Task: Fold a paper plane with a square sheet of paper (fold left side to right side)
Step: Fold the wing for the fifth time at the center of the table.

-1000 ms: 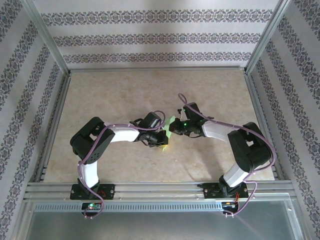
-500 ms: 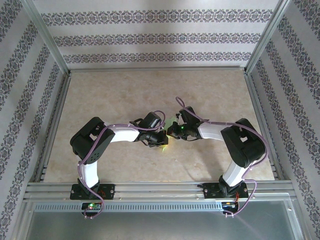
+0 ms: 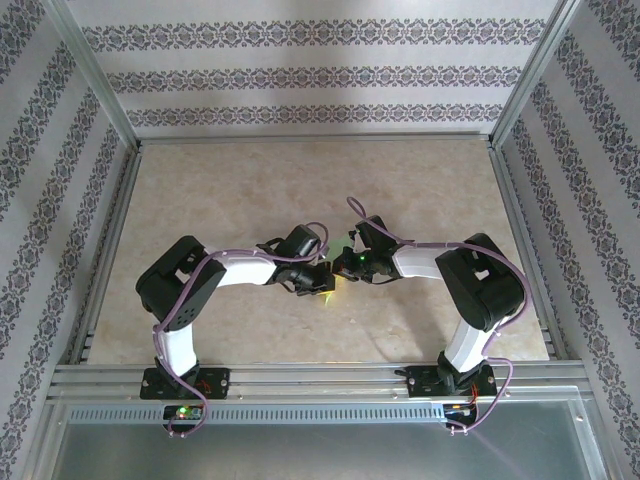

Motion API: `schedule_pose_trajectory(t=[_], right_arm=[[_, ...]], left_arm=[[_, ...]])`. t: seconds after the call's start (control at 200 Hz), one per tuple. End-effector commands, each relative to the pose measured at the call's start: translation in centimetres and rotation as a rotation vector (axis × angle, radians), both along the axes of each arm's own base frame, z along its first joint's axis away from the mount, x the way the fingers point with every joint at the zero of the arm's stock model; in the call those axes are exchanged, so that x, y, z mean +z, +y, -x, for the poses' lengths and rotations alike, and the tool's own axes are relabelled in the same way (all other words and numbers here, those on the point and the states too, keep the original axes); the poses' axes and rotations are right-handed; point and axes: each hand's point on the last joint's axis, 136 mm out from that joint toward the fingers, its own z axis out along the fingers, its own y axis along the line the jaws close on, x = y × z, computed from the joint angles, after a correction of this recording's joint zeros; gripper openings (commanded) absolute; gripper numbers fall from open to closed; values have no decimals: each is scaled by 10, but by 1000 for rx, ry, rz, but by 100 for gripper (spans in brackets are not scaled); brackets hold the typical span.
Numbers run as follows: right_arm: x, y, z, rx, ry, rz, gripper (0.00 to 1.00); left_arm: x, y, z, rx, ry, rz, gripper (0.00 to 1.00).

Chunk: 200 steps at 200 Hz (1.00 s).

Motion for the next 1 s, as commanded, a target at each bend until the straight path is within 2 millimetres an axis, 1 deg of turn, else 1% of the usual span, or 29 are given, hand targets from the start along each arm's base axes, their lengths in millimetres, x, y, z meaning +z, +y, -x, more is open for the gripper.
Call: schedule_pose_trajectory(t=[0.0,0.085,0.155,0.535,0.695,0.994], right_arm=[[-44,-22,29,12,103,143,0],[-44,-22,29,14,102,142,0],[-43,-22,28,16,99,143,0],[-45,-23,28,27,104,161,0],[-45,-23,27,29,104,166,0],[-46,-25,29,36,107,178,0]], left_arm=[[19,1,12,-2,47,42,5],[26,1,14,-3,55,64,5],[27,0,18,-12,74,75,5],[4,5,27,-24,133,35,5],[1,6,27,-25,134,28,5],[-10,12,29,-16,139,-8,5]])
